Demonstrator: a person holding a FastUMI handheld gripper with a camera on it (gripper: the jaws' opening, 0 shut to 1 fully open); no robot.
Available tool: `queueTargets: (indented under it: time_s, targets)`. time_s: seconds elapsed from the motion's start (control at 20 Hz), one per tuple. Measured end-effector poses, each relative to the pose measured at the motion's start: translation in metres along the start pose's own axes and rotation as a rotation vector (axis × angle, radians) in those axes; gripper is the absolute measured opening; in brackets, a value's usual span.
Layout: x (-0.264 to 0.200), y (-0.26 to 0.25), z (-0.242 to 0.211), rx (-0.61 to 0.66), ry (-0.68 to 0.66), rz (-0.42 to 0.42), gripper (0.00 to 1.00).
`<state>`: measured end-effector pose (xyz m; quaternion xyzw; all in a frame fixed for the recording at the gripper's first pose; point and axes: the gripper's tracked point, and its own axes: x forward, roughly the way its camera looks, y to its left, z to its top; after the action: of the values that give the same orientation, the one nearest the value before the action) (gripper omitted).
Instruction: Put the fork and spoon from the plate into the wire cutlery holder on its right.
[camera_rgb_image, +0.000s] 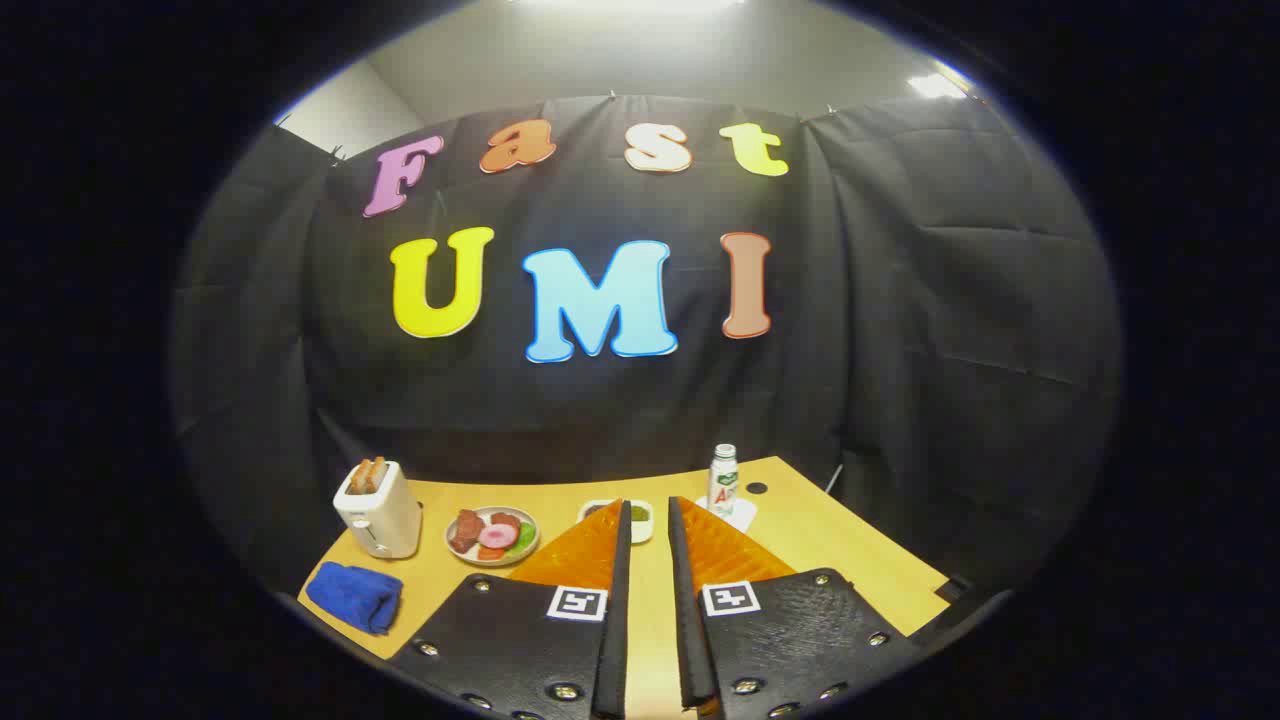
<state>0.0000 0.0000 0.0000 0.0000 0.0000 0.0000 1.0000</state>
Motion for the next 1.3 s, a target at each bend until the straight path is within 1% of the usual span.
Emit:
queueTargets:
  time_s: [0.15,0.3,0.5,0.7,0.85,1.3]
  targets:
    - [0.002,0.031,-0.008,-0.011,0.01,0.078,0.21]
    - [0.004,0.041,-0.004,-0.025,0.003,0.105,0.21]
    - [0.012,0.041,-0.003,0.007,-0.002,0.101,0.21]
    - [0.012,0.04,0.005,0.035,-0.045,0.093,0.21]
    - [0.011,0.043,0.01,0.03,-0.077,0.091,0.21]
    - [0.006,0.049,0.018,-0.028,-0.104,0.106,0.21]
